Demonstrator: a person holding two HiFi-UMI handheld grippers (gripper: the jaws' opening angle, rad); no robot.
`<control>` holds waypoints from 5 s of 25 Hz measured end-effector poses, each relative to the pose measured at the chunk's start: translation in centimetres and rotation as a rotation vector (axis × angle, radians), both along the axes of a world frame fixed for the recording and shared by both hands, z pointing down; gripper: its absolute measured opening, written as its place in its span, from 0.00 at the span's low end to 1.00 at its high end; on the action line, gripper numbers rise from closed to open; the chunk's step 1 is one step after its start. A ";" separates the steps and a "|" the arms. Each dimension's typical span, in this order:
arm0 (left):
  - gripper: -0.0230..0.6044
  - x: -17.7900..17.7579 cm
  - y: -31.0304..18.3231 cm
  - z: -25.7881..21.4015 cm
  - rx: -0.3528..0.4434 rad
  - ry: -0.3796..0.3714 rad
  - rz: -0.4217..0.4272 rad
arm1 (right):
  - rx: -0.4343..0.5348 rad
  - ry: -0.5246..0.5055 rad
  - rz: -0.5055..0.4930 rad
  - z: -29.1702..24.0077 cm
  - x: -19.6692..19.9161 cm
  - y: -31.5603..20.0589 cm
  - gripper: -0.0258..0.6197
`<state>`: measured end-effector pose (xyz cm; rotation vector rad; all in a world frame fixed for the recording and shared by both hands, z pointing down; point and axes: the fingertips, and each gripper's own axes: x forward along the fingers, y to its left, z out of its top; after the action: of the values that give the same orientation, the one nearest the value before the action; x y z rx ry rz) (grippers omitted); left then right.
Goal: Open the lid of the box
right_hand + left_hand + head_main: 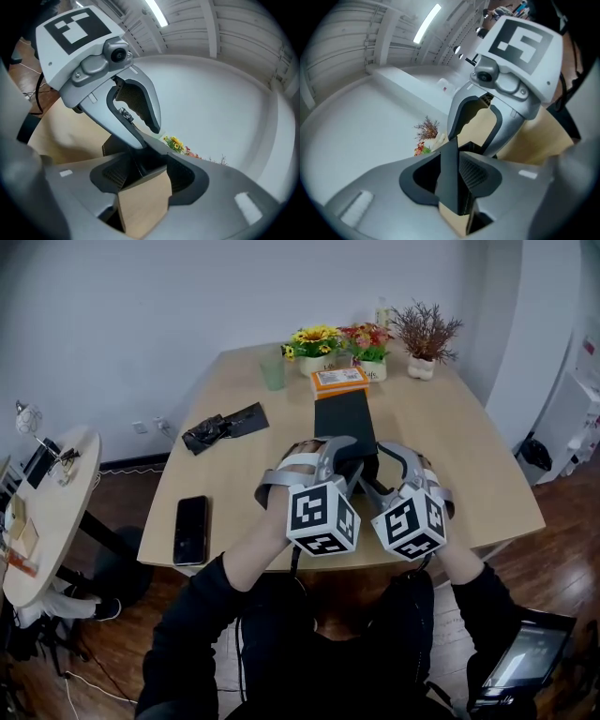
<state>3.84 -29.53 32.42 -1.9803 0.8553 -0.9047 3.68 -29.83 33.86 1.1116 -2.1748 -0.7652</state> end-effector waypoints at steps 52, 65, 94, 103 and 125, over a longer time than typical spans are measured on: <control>0.09 -17.0 4.7 -1.1 -0.616 1.853 -0.192 | -0.742 -1.167 0.008 0.5 4.0 -2.6 0.26; 0.27 -10.3 7.5 -6.7 -0.066 1.130 -0.089 | 0.066 -0.787 0.060 -7.3 5.0 4.8 0.13; 0.28 -9.8 11.0 -6.2 0.170 1.102 -0.100 | 0.373 -0.742 -0.005 -9.5 3.9 11.0 0.13; 0.28 -9.9 11.0 -6.2 0.163 1.112 -0.104 | 0.372 -0.741 -0.025 -9.8 3.7 11.2 0.13; 0.28 -9.8 11.0 -5.8 0.140 1.113 -0.111 | 0.354 -0.742 -0.046 -9.8 3.4 11.4 0.08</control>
<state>-5.92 -18.49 26.60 -2.2624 1.5648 0.3155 7.04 -18.42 24.07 1.7431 -2.7353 -0.8746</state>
